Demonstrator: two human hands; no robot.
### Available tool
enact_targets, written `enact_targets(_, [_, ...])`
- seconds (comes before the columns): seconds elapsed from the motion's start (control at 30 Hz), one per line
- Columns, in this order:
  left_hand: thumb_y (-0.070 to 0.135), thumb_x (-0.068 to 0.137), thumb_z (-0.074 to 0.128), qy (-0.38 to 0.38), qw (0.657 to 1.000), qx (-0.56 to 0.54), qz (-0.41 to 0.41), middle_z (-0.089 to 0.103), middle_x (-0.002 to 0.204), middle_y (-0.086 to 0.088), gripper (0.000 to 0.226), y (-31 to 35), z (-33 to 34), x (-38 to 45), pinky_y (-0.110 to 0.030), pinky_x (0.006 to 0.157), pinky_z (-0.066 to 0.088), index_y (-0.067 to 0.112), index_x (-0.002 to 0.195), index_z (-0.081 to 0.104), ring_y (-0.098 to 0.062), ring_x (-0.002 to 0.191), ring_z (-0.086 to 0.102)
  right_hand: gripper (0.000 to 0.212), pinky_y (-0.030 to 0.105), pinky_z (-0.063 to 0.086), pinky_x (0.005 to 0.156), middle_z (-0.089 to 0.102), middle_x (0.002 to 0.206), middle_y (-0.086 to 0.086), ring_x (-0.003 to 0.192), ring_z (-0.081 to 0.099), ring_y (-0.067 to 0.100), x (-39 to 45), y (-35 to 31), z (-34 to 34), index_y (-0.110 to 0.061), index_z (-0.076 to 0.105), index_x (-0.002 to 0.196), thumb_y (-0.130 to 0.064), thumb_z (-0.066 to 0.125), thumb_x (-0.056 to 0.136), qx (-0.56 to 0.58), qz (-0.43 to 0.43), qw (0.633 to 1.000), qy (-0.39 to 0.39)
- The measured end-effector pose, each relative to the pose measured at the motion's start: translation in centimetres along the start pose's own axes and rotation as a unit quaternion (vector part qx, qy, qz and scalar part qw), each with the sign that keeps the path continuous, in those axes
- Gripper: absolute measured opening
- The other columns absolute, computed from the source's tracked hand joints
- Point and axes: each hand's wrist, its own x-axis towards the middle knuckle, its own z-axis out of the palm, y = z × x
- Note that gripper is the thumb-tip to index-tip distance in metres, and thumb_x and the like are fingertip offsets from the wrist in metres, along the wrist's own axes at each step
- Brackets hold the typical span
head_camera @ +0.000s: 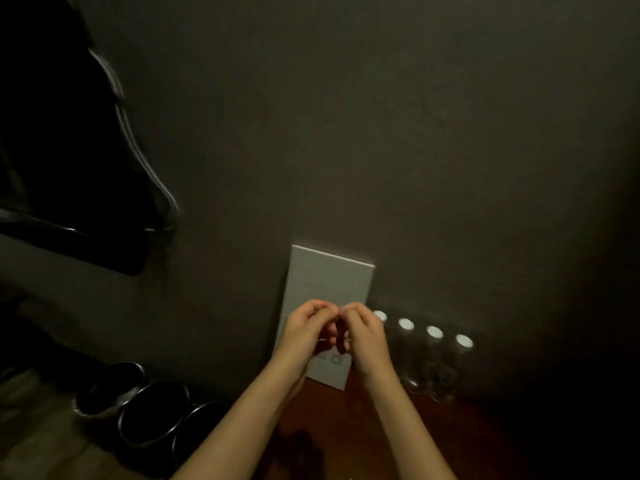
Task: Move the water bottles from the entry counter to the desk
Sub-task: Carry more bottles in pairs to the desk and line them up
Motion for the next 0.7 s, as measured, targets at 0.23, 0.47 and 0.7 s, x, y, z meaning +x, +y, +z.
enact_targets(0.23, [0.013, 0.089, 0.052, 0.078, 0.986, -0.008, 0.146, 0.059, 0.053, 0.005, 0.027, 14.5, -22.6, -14.4, -0.025, 0.052, 0.052, 0.019, 0.067, 0.066, -0.010, 0.055, 0.061, 0.024, 0.018, 0.035, 0.042, 0.051, 0.059, 0.001, 0.046, 0.045, 0.007, -10.4, -9.4, 24.4, -0.012, 0.054, 0.068, -0.012, 0.049, 0.092, 0.000, -0.105, 0.963, -0.249])
enact_targets(0.47, [0.013, 0.091, 0.050, 0.240, 0.946, 0.011, 0.216, 0.058, 0.056, 0.000, 0.020, 23.4, -44.0, -30.6, -0.026, 0.053, 0.051, 0.011, 0.075, 0.061, -0.013, 0.054, 0.058, 0.026, 0.017, 0.038, 0.044, 0.051, 0.053, -0.004, 0.050, 0.048, 0.007, -24.8, -13.5, 48.8, -0.009, 0.053, 0.066, -0.013, 0.048, 0.092, 0.080, -0.115, 0.901, -0.410])
enact_targets(0.7, [0.012, 0.093, 0.047, 0.360, 0.900, -0.015, 0.246, 0.063, 0.051, 0.004, 0.020, 27.4, -60.2, -41.1, -0.025, 0.062, 0.045, 0.013, 0.079, 0.062, -0.011, 0.061, 0.054, 0.017, 0.028, 0.043, 0.058, 0.050, 0.063, 0.004, 0.059, 0.051, 0.012, -33.5, -14.7, 67.5, -0.007, 0.056, 0.077, -0.014, 0.050, 0.091, 0.099, -0.098, 0.841, -0.523])
